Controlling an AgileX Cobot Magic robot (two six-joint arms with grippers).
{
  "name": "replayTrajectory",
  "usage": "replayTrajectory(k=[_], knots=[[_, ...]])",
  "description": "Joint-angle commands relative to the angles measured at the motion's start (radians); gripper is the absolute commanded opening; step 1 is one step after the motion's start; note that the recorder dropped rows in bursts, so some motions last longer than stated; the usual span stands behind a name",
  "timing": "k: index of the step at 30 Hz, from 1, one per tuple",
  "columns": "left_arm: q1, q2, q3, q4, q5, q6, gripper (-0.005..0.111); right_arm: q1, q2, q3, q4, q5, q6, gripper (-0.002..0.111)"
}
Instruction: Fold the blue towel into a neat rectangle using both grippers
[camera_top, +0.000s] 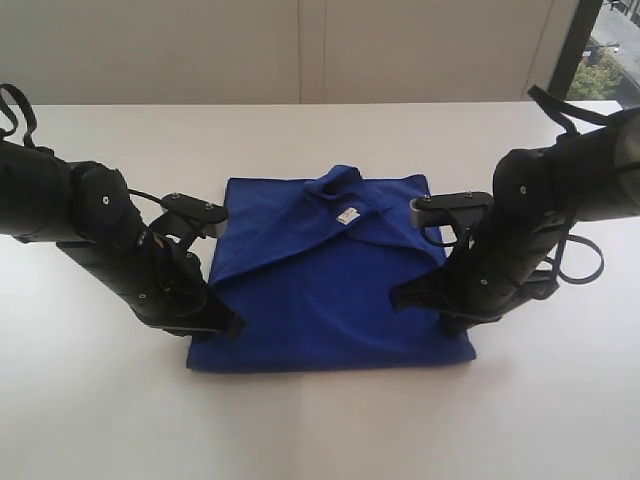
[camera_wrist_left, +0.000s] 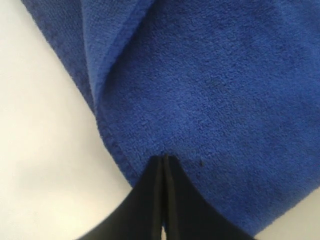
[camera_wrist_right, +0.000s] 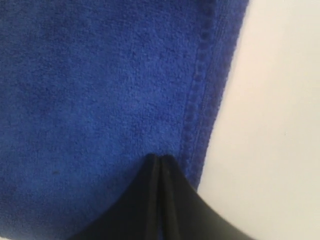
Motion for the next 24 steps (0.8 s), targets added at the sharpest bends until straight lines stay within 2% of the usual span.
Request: replayTrajectory(k=[1,15,24], knots=[[0.011,0.037,0.024,0.050,0.043,-0.009,0.000,-0.001,0.018,0.015,-0.097,0.048,0.039,0.000],[0.011,0.043,0.017,0.050,0.049,-0.018,0.000,-0.001,0.018,0.015,-0.122,0.027,0.061,0.000],[0.011,-0.064,-0.038,0.050,0.128,-0.018,0.000,-0.001,-0.085,0.015,-0.085,-0.048,0.082,0.000]])
